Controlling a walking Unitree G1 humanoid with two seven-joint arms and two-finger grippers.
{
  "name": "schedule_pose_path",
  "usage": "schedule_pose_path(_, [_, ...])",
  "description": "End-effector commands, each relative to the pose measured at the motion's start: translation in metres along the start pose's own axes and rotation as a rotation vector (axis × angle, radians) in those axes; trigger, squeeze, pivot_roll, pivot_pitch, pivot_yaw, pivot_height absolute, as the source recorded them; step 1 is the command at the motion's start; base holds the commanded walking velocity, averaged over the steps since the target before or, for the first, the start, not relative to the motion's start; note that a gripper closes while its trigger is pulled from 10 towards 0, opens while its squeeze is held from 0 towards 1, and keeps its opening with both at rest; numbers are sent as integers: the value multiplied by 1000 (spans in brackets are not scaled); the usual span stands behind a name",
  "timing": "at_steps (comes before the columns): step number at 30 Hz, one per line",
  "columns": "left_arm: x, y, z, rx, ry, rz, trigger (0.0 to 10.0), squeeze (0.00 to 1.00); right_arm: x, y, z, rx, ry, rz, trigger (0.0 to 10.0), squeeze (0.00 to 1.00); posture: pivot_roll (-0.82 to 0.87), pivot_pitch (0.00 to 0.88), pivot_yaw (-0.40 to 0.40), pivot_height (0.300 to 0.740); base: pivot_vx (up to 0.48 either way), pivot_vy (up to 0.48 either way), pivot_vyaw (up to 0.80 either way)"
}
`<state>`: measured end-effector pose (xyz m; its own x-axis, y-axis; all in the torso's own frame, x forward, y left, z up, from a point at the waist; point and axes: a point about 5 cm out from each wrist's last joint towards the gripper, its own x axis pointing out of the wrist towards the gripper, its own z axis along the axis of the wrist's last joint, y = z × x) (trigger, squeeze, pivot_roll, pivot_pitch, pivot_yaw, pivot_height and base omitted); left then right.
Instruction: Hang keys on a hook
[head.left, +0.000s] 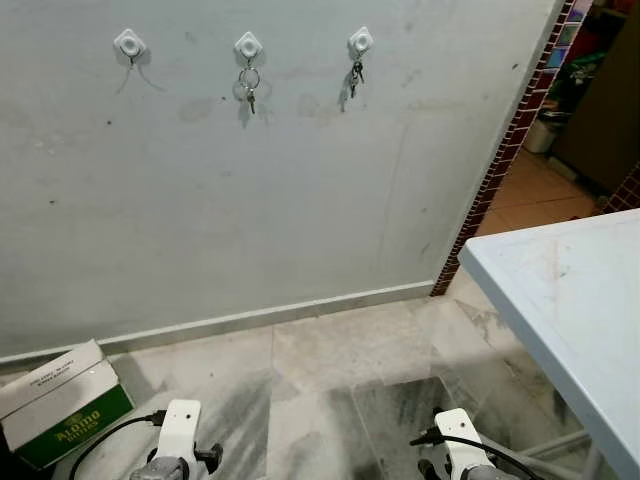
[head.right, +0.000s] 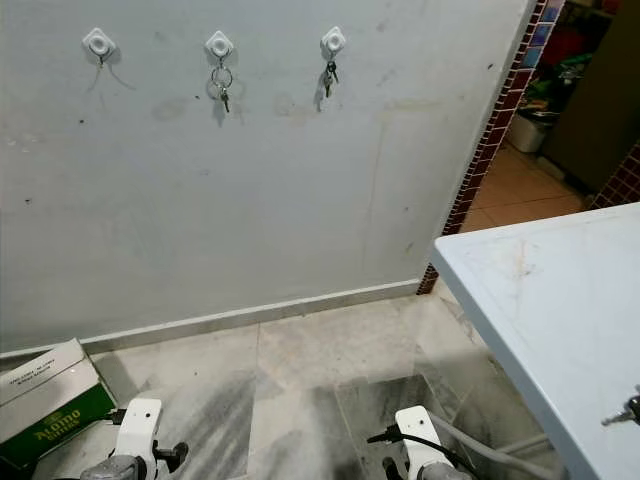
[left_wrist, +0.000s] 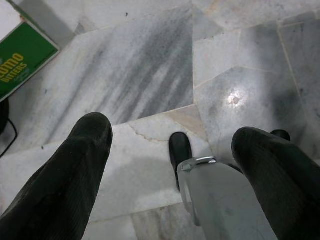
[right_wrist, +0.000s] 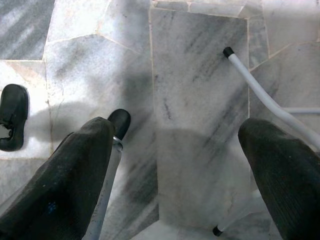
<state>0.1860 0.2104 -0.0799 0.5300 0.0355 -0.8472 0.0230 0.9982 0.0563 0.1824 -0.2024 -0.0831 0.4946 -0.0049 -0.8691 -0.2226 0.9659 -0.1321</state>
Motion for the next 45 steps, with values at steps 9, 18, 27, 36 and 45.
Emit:
schedule_pose_path(9, [0,0,-1,19,6,6,10000,0,0,0,0,-43,3,1,10000,0,3,1,-34,740,0,0,222])
schedule_pose_path(18, [0,0,-3,23,14,4,10000,0,0,0,-2,-45,7,5,10000,0,4,9,-38,740,0,0,617])
schedule_pose_path(27, [0,0,-4,27,12,0,10000,0,0,0,-3,-61,11,3,10000,0,0,13,-37,740,0,0,0])
schedule_pose_path(36, [0,1,-3,38,13,10,10000,0,0,0,-2,-67,10,3,10000,0,0,14,-35,740,-27,0,0])
schedule_pose_path(45, [0,1,-1,45,13,12,10000,0,0,0,0,-76,8,3,10000,0,2,12,-35,740,-264,0,0])
